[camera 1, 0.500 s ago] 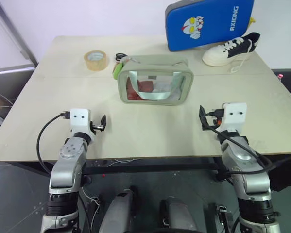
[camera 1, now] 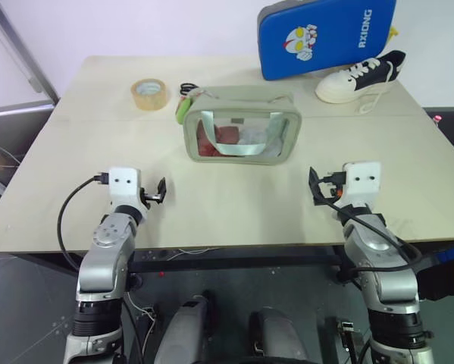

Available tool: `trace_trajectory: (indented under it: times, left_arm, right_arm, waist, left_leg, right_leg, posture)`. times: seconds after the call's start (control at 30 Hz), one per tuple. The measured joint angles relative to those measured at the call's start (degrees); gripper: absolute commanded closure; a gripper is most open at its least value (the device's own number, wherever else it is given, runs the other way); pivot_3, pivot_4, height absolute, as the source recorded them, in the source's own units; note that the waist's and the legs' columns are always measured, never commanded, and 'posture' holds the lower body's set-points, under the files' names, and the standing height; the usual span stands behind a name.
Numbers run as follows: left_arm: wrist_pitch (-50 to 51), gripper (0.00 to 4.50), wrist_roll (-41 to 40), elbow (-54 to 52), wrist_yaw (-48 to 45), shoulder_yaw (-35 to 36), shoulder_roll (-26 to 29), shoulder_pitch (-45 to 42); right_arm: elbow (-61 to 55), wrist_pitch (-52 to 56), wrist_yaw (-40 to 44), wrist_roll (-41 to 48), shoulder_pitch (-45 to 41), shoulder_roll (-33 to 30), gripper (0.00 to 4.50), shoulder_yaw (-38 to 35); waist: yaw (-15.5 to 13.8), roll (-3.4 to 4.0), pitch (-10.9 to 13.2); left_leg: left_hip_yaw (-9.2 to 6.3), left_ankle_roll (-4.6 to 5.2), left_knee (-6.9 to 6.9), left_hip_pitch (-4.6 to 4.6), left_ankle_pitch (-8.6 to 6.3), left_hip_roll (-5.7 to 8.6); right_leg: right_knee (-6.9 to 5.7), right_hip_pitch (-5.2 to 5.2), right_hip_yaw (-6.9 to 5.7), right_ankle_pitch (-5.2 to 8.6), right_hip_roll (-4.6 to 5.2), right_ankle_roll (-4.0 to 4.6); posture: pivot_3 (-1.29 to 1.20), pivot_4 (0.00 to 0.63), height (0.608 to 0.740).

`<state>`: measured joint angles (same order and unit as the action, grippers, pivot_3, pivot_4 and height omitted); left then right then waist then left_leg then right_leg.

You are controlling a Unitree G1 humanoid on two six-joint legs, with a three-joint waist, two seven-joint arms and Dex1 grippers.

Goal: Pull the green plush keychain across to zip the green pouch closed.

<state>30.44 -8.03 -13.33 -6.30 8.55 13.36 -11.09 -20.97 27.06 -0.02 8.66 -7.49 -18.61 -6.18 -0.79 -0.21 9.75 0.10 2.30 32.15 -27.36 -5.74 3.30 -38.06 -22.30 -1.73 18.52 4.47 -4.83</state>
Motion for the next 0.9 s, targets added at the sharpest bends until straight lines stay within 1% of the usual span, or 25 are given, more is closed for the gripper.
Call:
trace_trajectory:
  times: [0.5,0.57,0.67,0.73,0.8,0.87,0.9]
  left_arm:
    - [-0.63,0.05,-0.02,0.25,-1.98,0.53,0.79,-0.16]
    - [-0.04,0.05,-0.73,0.26,-4.11,0.37,2.81,-0.73]
    - [3.9,0.05,-4.99,1.13,-10.76,1.76,9.79,-6.69]
    - [6.06,0.05,-8.39,1.5,-17.1,2.83,15.73,-12.54]
    - [8.89,0.05,-11.99,3.12,-23.58,2.8,20.43,-17.55]
    - [13.64,0.05,-16.62,6.09,-31.0,2.04,24.84,-23.84]
    - [16.02,0.05,-18.83,7.05,-34.37,1.63,26.55,-26.73]
  right_arm:
    - [0.74,-0.48,1.73,-1.14,0.07,1.17,0.0,-1.09]
    - [0.29,0.66,4.16,-0.29,-0.03,-0.39,0.0,-1.18]
    - [0.01,6.39,12.25,4.92,-5.2,-8.04,0.0,-2.81]
    - [-0.13,9.84,19.89,9.37,-11.66,-15.32,0.0,-4.48]
    - [1.06,12.34,27.47,13.1,-18.01,-20.79,0.0,-3.95]
    - [4.95,14.36,35.34,15.86,-26.55,-24.34,0.0,-1.53]
    - [7.07,15.17,38.59,16.93,-30.44,-25.0,0.0,-0.13]
  waist:
    - [-0.02,0.0,0.0]
    - [-0.02,0.0,0.0]
    - [0.06,0.02,0.06]
    - [0.1,0.03,0.04]
    - [0.13,0.01,0.06]
    - [0.26,-0.01,0.07]
    - [0.41,-0.02,0.08]
  left_leg:
    - [0.0,-0.01,0.03,0.01,0.01,0.0]
    - [0.0,-0.01,0.03,0.01,0.01,0.0]
    - [0.0,-0.01,0.08,0.0,0.01,0.0]
    - [0.0,-0.01,0.07,0.06,0.01,0.0]
    - [0.0,-0.01,0.07,0.04,0.01,-0.01]
    - [0.0,0.0,0.04,-0.01,0.02,-0.02]
    - [0.0,0.0,0.04,-0.04,0.02,-0.02]
  right_leg:
    - [-0.02,0.02,0.0,-0.01,-0.01,-0.02]
    - [-0.04,0.01,0.0,-0.01,-0.01,-0.01]
    - [-0.08,-0.02,-0.04,-0.01,-0.02,0.16]
    - [-0.01,0.05,-0.05,0.0,0.0,0.17]
    - [0.05,0.05,-0.05,0.01,0.0,0.17]
    - [0.1,0.03,-0.04,0.01,0.0,0.16]
    - [0.11,0.02,-0.04,0.01,0.02,0.15]
  posture:
    - [0.0,0.15,0.74]
    - [0.0,0.15,0.74]
    - [0.0,0.15,0.74]
    - [0.0,0.15,0.74]
    - [0.0,0.15,0.74]
    - [0.0,0.15,0.74]
    - [0.0,0.15,0.74]
